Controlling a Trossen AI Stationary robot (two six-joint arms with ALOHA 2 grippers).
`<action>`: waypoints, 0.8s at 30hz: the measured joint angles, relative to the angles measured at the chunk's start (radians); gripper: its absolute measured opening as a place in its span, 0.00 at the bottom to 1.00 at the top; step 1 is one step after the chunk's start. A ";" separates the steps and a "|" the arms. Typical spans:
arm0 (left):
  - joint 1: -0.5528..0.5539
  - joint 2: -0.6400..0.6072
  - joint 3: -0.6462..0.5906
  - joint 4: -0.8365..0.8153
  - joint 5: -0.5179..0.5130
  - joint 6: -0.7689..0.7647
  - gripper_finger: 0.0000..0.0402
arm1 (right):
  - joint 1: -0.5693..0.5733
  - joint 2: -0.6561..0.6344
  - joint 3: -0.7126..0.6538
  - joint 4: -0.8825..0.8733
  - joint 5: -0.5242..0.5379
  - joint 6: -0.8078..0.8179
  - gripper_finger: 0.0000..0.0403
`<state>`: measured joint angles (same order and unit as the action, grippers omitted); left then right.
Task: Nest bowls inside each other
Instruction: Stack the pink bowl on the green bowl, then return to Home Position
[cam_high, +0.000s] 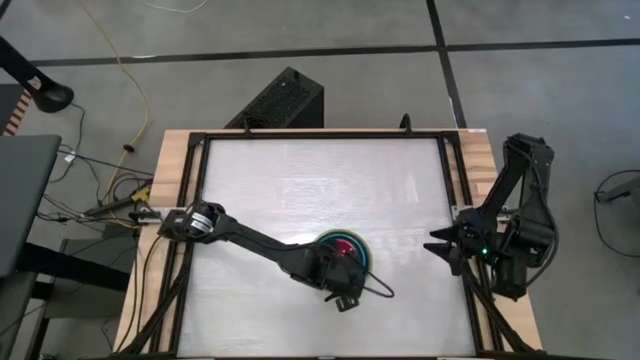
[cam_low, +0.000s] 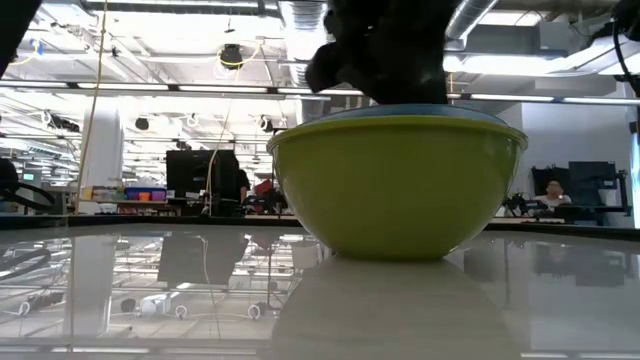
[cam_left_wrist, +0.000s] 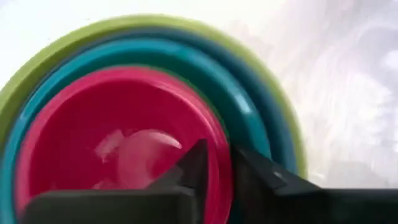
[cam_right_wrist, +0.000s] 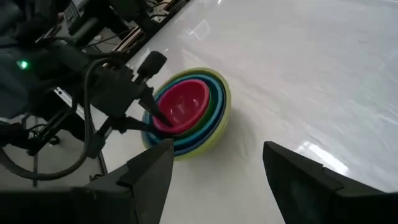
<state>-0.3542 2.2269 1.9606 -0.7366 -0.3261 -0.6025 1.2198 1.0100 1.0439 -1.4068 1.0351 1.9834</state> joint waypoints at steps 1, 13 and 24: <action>0.005 0.000 0.000 0.018 0.019 0.004 0.17 | 0.000 -0.001 0.000 0.000 0.000 0.000 0.70; 0.041 -0.041 -0.001 0.146 0.086 -0.024 0.55 | 0.013 -0.003 0.000 0.015 0.040 -0.012 0.70; 0.032 -0.293 -0.001 0.076 -0.212 0.134 0.58 | 0.180 -0.019 -0.002 0.078 0.513 -0.143 0.70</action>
<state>-0.3218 1.9334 1.9594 -0.6608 -0.5385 -0.4689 1.3997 0.9910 1.0422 -1.3289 1.5485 1.8400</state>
